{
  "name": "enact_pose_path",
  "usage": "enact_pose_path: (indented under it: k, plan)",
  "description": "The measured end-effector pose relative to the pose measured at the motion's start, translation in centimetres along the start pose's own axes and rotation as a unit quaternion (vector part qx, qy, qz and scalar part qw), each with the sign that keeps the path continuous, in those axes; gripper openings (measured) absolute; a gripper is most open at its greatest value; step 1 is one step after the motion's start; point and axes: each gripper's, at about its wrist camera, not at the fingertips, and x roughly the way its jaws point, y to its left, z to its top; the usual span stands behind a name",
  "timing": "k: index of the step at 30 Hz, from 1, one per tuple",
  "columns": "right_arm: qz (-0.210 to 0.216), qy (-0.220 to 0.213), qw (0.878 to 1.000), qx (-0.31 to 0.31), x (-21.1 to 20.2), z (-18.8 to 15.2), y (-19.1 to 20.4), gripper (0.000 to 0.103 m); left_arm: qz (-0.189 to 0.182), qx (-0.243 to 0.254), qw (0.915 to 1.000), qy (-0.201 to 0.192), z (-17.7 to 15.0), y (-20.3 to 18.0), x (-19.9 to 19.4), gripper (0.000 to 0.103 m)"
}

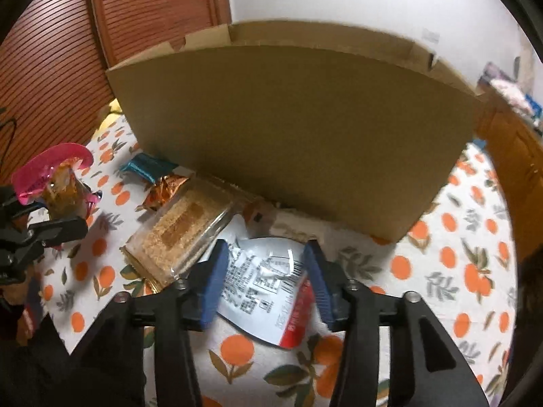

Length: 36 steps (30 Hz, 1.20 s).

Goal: Organize snacks
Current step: 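Grasp the white printed sachet with the right gripper while the left holds the pink bag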

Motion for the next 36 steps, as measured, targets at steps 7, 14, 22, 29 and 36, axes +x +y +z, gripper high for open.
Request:
enact_pose_path:
  k: [7, 14, 22, 29, 36]
  plan:
    - [0.041, 0.035, 0.999, 0.002, -0.7, -1.0, -0.2, 0.057, -0.001, -0.003, 1.0, -0.002, -0.1, 0.0, -0.2, 0.041]
    - [0.01, 0.037, 0.998, -0.045, -2.7, -2.9, 2.0, 0.056, -0.005, -0.001, 1.0, -0.005, 0.0, -0.3, -0.5, 0.041]
    - [-0.056, 0.049, 0.991, -0.111, -3.2, -4.3, 2.4, 0.056, -0.002, -0.006, 1.0, -0.004, -0.1, 0.1, -0.6, 0.041]
    - [-0.112, 0.023, 0.984, -0.136, -1.9, -4.2, 2.6, 0.052, -0.004, -0.005, 1.0, -0.005, -0.2, 0.0, -0.8, 0.041]
    - [-0.153, -0.012, 0.979, -0.134, -1.3, -3.0, 2.7, 0.033, -0.005, -0.008, 0.9999, -0.007, -0.2, 0.1, -0.9, 0.041]
